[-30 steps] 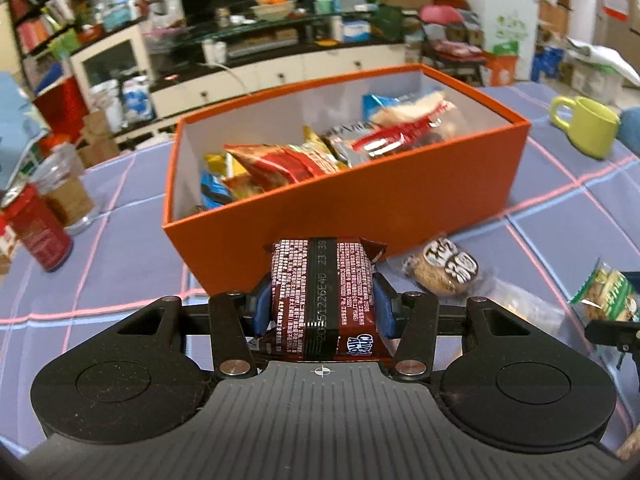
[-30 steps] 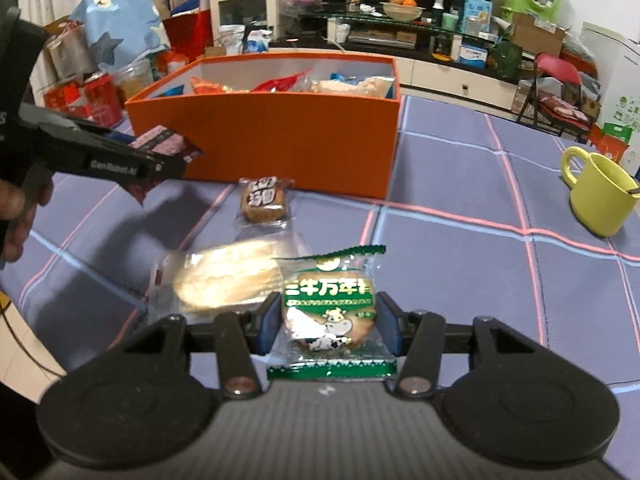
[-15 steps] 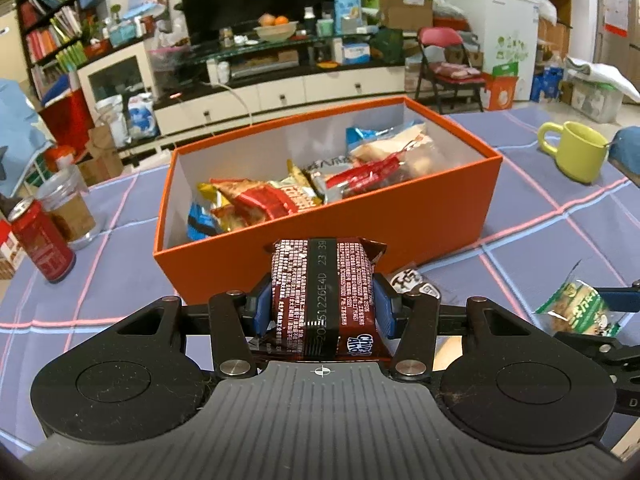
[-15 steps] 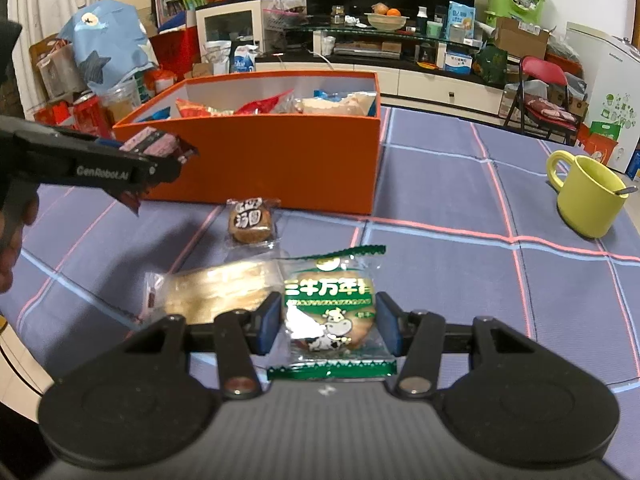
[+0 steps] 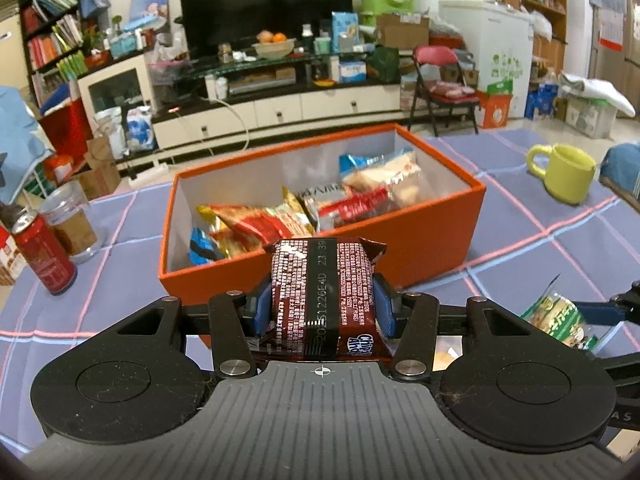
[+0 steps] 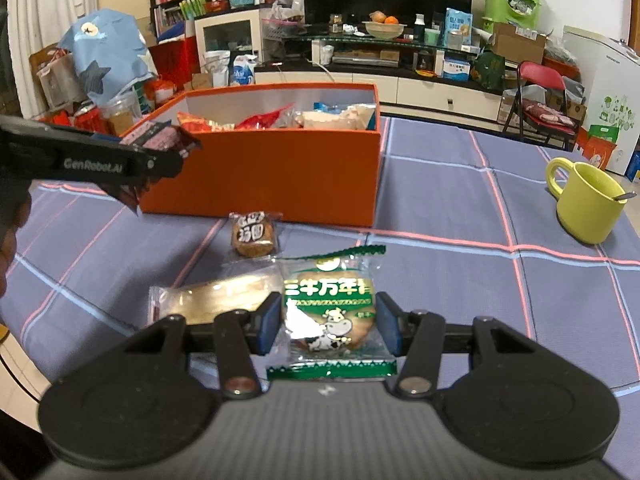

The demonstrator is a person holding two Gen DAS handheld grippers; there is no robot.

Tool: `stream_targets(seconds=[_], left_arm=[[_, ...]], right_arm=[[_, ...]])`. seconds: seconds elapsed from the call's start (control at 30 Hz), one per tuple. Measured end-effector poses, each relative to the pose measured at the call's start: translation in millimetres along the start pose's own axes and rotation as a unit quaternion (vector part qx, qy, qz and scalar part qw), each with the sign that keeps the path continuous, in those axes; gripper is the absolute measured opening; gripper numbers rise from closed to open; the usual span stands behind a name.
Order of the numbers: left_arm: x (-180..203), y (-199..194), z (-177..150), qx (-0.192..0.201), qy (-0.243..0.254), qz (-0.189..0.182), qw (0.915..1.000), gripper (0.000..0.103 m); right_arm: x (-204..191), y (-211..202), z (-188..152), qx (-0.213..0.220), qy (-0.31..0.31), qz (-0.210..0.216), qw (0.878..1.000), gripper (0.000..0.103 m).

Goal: Organize snacks
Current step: 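Lift both snacks and carry them over the orange box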

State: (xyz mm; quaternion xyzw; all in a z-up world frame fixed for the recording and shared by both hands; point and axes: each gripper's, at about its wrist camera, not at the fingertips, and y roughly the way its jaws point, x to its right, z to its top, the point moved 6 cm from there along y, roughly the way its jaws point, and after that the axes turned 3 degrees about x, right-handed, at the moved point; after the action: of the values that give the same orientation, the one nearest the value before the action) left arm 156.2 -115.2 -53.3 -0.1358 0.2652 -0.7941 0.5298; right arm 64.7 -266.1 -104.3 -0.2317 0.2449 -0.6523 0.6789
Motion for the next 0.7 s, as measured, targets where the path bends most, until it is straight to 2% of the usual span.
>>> stream_targets(seconds=[0.13,0.27,0.37,0.5,0.7], left_arm=[[-17.2,-13.7,18.1,0.024,-0.027,0.004,0.9993,0.020],[-41.0,-19.5,30.1,0.041,-0.043,0.030,0.9978,0.020],[-53.6,-17.7,31.4,0.038,-0.059,0.042,0.9967,0.020],[-57.5,-13.8,31.1,0.033,-0.052,0.065,0.9960,0.020],[-55.2,-9.2,32.6,0.032,-0.055,0.069,0.9956,0.020]], right_arm=[[-1.2,-3.7,6.2,0.012,0.001,0.000,1.000,0.054],[-6.7,-8.8,17.2,0.032,-0.003,0.000,0.999,0.054],[-13.9,-10.9,23.6,0.044,-0.015,0.000,0.999,0.054],[-21.6,-10.5,24.4,0.048,-0.030,-0.001,0.998,0.054],[-27.1,-13.5,30.2,0.056,-0.029,0.000,0.998,0.054]])
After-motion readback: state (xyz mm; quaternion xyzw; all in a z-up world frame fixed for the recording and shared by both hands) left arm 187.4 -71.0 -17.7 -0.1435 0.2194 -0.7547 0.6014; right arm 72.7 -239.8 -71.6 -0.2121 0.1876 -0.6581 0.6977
